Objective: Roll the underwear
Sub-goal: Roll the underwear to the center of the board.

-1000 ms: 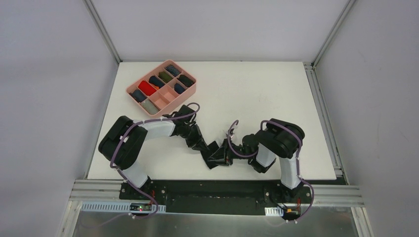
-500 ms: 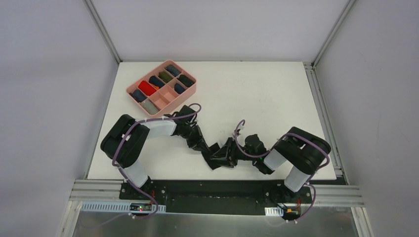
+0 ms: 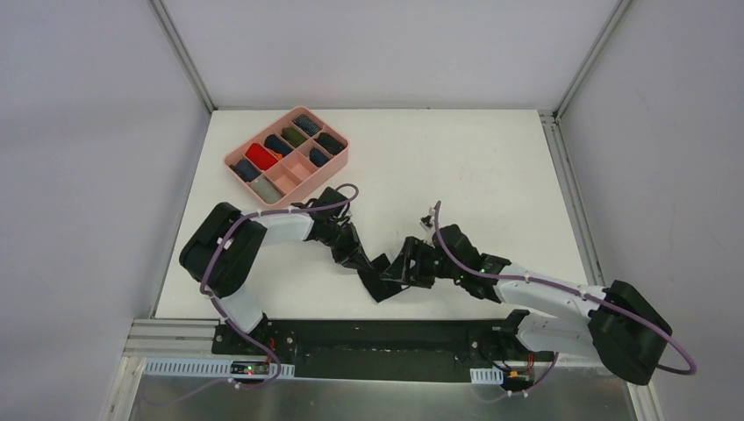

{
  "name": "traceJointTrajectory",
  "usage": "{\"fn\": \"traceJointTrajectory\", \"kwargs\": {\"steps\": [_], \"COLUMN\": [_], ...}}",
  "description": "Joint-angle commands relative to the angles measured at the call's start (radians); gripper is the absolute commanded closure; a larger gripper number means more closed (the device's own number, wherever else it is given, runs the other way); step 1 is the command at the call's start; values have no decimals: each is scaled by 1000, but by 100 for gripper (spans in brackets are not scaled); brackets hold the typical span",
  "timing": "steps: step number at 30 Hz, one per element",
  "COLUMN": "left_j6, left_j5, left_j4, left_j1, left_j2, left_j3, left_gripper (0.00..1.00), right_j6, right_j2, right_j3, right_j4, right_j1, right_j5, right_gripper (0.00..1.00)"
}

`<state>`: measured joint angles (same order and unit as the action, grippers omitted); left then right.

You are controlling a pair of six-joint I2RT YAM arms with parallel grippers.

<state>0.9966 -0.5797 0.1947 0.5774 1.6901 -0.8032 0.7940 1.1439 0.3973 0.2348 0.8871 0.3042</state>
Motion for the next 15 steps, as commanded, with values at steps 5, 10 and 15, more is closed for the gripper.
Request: {"fn": "traceJointTrajectory", "kwargs": {"steps": [5, 10, 15], "left_j6": [-56, -53, -49], "left_j5": [77, 79, 77], "left_j4": [99, 100, 100], "left_j1": [13, 13, 14], "left_j2": [32, 17, 19], "left_j3": [26, 30, 30], "left_gripper": [87, 87, 86], "right_j6": [-191, -163, -145], "right_j2": [-5, 81, 145], "right_j3": [164, 172, 189], "right_j4": [-338, -258, -179], "right_j1": [47, 77, 110], "right_j5": [-163, -123, -107], "right_gripper": [34, 36, 41]}}
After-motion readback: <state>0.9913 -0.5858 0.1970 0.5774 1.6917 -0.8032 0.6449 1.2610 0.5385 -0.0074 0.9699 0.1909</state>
